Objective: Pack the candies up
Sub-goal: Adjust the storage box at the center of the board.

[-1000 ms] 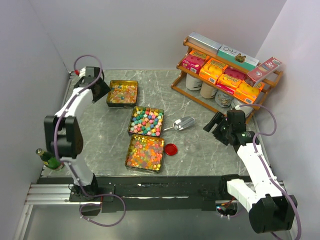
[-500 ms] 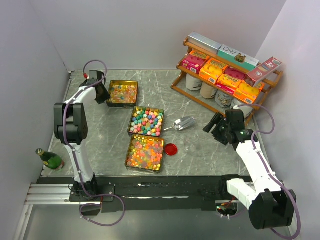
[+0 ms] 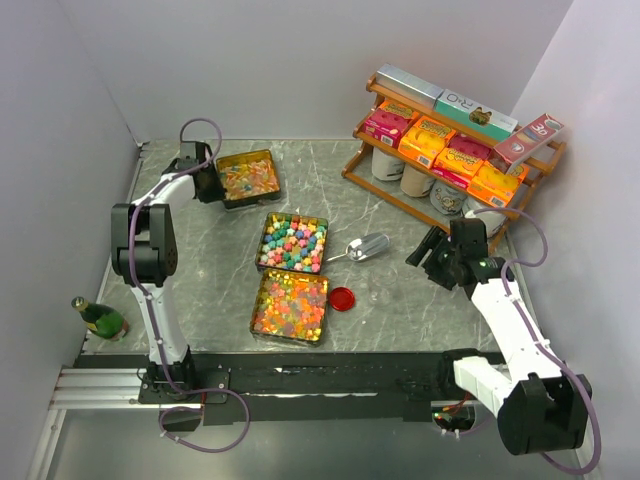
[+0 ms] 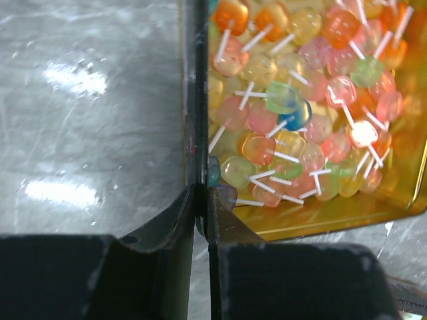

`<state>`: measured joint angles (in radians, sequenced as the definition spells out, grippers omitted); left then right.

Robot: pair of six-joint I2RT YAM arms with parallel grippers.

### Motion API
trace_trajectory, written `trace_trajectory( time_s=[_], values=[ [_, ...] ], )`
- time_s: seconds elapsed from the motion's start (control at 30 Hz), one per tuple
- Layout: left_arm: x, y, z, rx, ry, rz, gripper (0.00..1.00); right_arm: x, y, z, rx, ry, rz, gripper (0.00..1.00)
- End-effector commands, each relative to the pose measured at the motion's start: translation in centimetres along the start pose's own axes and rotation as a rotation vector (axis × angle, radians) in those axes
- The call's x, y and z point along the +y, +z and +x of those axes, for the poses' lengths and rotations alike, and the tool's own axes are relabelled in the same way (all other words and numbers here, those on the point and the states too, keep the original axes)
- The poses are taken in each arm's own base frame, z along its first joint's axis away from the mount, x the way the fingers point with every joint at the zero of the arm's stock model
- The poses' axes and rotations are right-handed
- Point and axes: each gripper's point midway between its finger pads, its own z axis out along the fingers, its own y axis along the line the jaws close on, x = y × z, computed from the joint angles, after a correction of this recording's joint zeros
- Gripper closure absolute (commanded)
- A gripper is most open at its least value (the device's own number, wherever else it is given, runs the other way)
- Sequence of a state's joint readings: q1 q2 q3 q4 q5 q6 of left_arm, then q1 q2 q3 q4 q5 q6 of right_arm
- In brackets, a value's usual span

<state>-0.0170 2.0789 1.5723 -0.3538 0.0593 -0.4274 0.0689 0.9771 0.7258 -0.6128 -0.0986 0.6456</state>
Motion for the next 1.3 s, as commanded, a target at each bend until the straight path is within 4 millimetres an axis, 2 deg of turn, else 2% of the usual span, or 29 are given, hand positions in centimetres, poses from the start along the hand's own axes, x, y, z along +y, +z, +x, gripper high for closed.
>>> trace_trajectory(
  time_s=[0.0,0.23,0.33,0.5,0.63,0.77,0.87,0.9,0.93,1.0,1.1,1.23,1.27],
  values=[
    [-4.1,-1.1,-1.6,-0.079,0.091,0.168,0.91,1.1,0.1,-1.4,-0.037,-0.003,-0.031,0.22],
    [-9.0,-0.7,1.1,-0.036,0.234,0.258,0.95,1.2,0.3,-1.4,-0.025,-0.006,-0.032,0.22],
    [-10.5,-0.2,2.0,-0.036,0.281,0.241,0.99,1.2,0.3,-1.4,-0.025,-0.006,-0.034,0.22],
    [-12.1,0.2,2.8,-0.033,0.295,0.25,0.95,0.9,0.5,-1.2,-0.02,-0.015,-0.03,0.22],
    [-13.4,-0.1,3.2,-0.052,0.318,0.267,0.91,1.2,0.8,-1.3,-0.012,-0.022,-0.031,0.22],
    [-13.7,-0.3,3.4,-0.055,0.335,0.256,0.84,1.5,1.4,-1.4,0.012,-0.029,-0.036,0.22],
    [-14.0,-1.1,2.3,-0.081,0.308,0.241,0.75,2.0,2.0,-1.6,0.033,-0.029,-0.041,0.23],
    [-14.4,-1.6,1.5,-0.099,0.299,0.247,0.7,2.1,2.1,-1.7,0.035,-0.03,-0.041,0.23],
    [-14.7,-2.0,1.0,-0.113,0.28,0.254,0.59,2.4,2.5,-2.0,0.037,-0.031,-0.039,0.23],
    [-15.9,-3.7,-0.8,-0.168,0.268,0.285,0.49,2.6,2.9,-2.1,0.049,-0.041,-0.042,0.24],
    [-17.0,-5.5,-2.5,-0.214,0.242,0.313,0.43,3.7,3.8,-2.0,0.065,-0.035,-0.093,0.25],
    [-17.3,-7.5,-3.8,-0.256,0.204,0.32,0.39,5.1,4.8,-1.6,0.079,-0.037,-0.149,0.25],
    [-17.1,-8.6,-4.4,-0.281,0.193,0.311,0.38,5.7,4.9,-1.9,0.067,-0.037,-0.173,0.25]
  ],
)
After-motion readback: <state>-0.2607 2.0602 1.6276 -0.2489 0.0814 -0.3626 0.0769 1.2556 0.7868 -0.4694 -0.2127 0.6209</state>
